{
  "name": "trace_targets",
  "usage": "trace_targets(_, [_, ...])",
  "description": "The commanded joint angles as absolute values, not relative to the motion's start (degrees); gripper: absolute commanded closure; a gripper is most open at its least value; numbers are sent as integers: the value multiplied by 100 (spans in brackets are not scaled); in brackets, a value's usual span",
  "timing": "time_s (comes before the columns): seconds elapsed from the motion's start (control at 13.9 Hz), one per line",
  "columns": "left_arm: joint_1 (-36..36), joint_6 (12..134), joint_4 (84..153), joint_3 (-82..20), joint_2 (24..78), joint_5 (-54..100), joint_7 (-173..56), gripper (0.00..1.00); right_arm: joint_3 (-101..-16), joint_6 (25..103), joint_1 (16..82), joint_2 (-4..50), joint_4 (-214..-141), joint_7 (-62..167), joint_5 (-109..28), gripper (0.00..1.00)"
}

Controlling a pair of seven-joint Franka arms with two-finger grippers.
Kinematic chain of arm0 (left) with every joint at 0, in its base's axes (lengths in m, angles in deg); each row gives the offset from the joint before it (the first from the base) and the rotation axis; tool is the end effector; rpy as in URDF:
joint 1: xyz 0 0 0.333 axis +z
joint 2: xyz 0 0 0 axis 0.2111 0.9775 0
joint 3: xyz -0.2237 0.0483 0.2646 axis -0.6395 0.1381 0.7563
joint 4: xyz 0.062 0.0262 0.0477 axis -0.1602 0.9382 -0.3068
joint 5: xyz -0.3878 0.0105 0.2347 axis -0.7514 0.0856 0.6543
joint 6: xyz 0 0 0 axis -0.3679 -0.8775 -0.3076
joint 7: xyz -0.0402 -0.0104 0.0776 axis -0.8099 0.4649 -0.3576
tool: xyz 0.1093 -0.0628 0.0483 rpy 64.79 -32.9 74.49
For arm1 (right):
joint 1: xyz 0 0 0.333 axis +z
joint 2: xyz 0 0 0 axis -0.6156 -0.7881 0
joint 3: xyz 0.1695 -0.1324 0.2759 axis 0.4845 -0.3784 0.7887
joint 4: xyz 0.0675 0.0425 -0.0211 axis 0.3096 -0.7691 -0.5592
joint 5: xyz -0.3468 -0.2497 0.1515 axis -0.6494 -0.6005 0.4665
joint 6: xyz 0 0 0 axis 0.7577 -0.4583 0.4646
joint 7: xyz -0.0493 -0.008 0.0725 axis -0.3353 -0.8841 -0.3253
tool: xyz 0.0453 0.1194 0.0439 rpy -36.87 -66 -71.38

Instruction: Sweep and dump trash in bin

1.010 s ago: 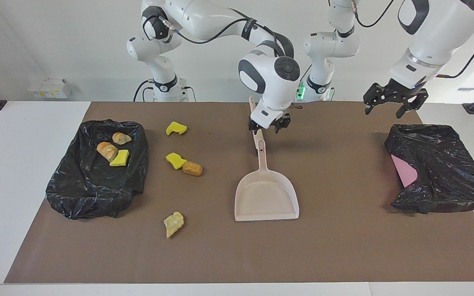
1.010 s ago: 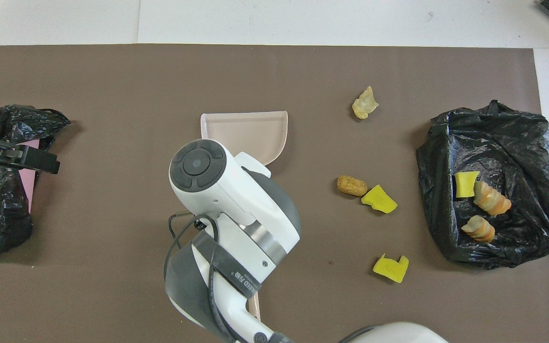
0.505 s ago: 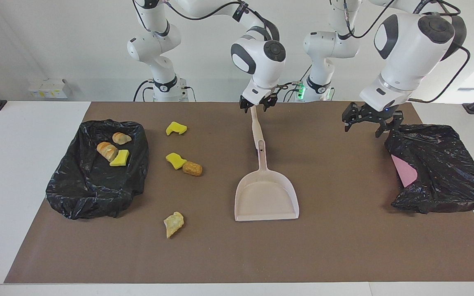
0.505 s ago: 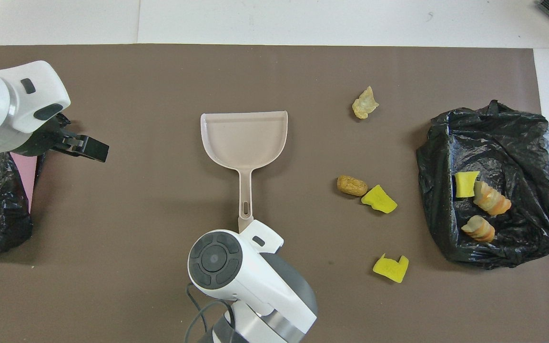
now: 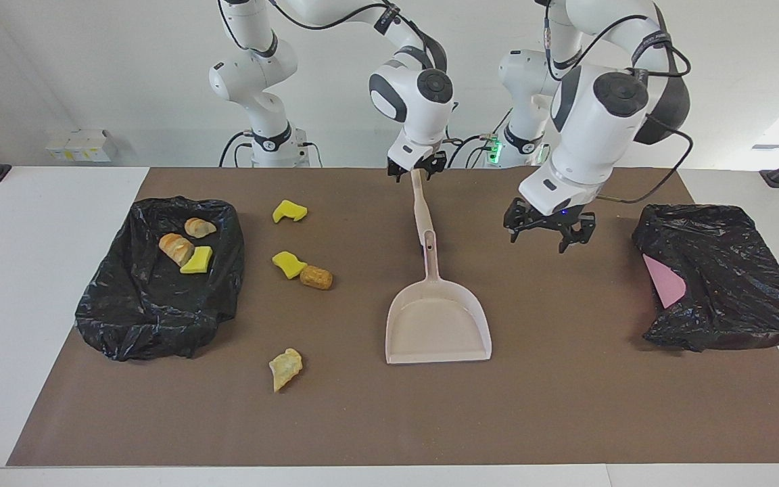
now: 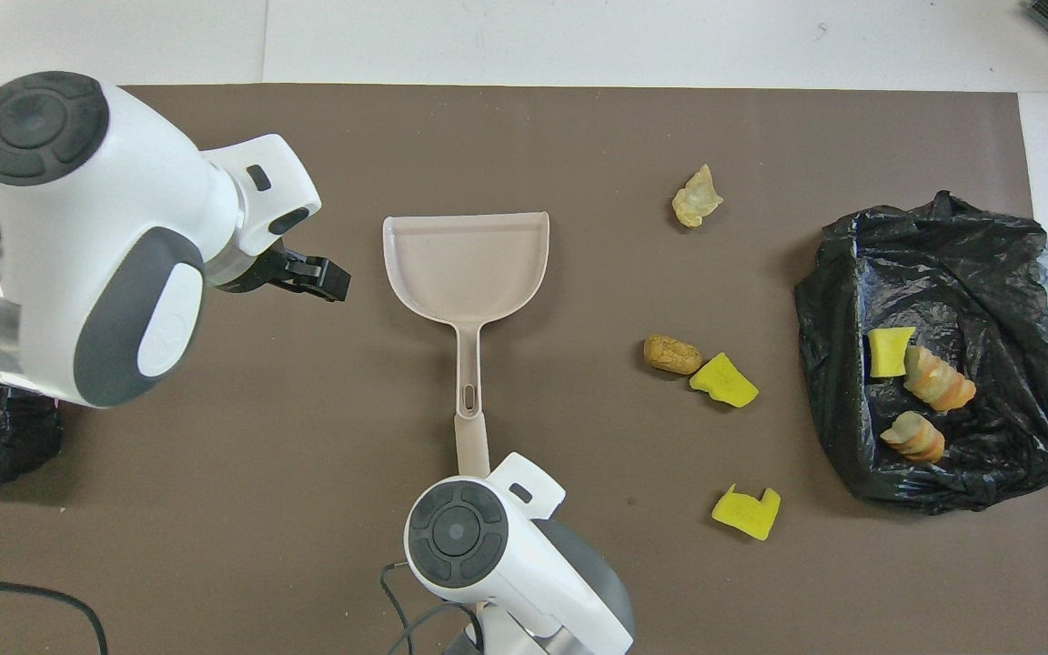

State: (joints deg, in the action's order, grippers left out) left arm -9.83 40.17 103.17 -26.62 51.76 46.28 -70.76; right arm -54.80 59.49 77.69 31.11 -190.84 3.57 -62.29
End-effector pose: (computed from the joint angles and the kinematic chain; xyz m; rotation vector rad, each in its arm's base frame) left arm 0.6433 -0.2472 0.4925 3.0800 -0.4701 0.0143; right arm 0.3734 0.4701 0.3428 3.0856 0.1471 -0.3801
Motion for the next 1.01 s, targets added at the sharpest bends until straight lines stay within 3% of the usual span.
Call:
trace_targets(0.0, [-1426,4564,10420,-2568,5518,4583,-6490,0,-5499,6460,7895,3538,-19754,255,-5860,18])
trace_targets(0.22, [-1794,4890,10464,-2577,5817,4583,-5849,0,-5499,6617,7965,3468,-19824,281,-5842,18])
trace_targets(0.58, [-2427,5717,11167,-2586,6010,4583,-4872,0,-5499,6970,8106,3336,-19965,246,-5833,22])
trace_targets(0.65, [-2533,5805,11185,-2586,6150,4583,-4714,0,-5499,6987,8123,3336,-19965,246,-5763,32])
trace_targets(0.79, [-2543,5754,11194,-2577,6160,4583,-4677,0,-5499,7005,8229,3336,-19965,299,-5701,39])
trace_targets(0.94, [-2569,5639,11167,-2586,6143,4583,-4659,0,-5499,6996,8238,3336,-19948,212,-5701,78])
